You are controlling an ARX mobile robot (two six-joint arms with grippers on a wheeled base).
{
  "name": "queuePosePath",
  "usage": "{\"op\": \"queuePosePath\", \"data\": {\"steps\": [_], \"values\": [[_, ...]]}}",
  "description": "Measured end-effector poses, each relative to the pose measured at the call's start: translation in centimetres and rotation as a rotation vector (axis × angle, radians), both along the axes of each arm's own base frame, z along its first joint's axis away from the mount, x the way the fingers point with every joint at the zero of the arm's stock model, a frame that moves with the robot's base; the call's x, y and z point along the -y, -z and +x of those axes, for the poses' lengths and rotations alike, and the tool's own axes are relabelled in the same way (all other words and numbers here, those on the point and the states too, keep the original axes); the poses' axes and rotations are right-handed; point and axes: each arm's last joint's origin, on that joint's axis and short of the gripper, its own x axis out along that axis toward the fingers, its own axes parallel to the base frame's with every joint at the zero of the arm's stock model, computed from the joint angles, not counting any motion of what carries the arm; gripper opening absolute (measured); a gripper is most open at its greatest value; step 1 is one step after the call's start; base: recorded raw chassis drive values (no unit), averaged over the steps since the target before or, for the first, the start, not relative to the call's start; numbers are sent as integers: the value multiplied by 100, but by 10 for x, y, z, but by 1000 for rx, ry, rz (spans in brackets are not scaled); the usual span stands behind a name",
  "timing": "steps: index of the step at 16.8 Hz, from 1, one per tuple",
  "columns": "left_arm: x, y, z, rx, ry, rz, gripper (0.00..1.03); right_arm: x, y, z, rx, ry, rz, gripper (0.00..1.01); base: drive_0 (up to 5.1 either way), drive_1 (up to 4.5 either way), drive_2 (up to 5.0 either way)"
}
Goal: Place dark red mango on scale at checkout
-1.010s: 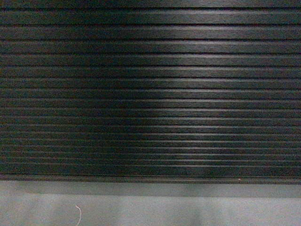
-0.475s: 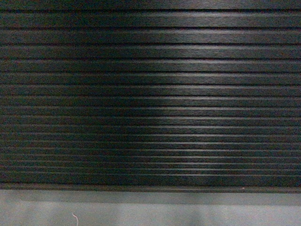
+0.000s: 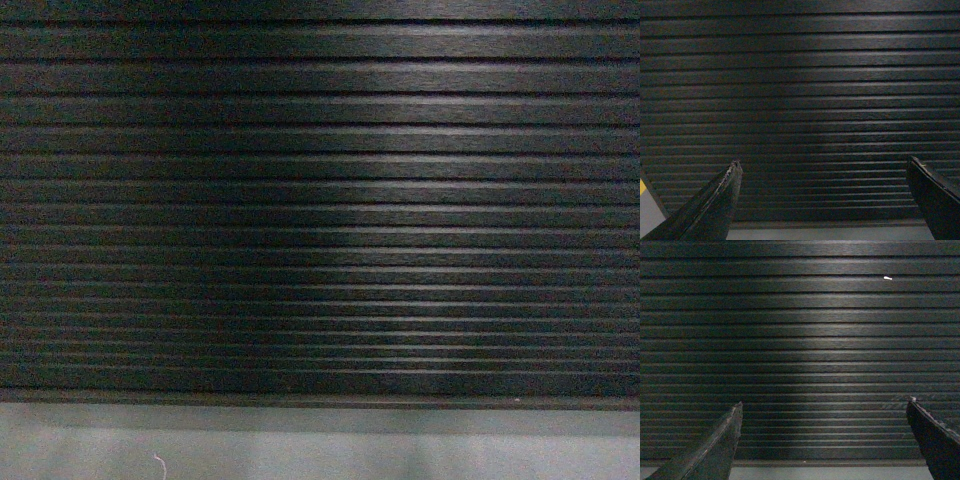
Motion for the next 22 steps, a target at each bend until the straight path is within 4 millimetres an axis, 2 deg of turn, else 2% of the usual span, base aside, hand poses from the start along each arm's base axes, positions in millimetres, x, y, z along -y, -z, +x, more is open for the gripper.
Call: {"op": "queuePosePath", "data": {"steps": [22], "values": [[0,0,0,-1,1,1,98,0,0,0,0,0,0,98,0,0,0]]}}
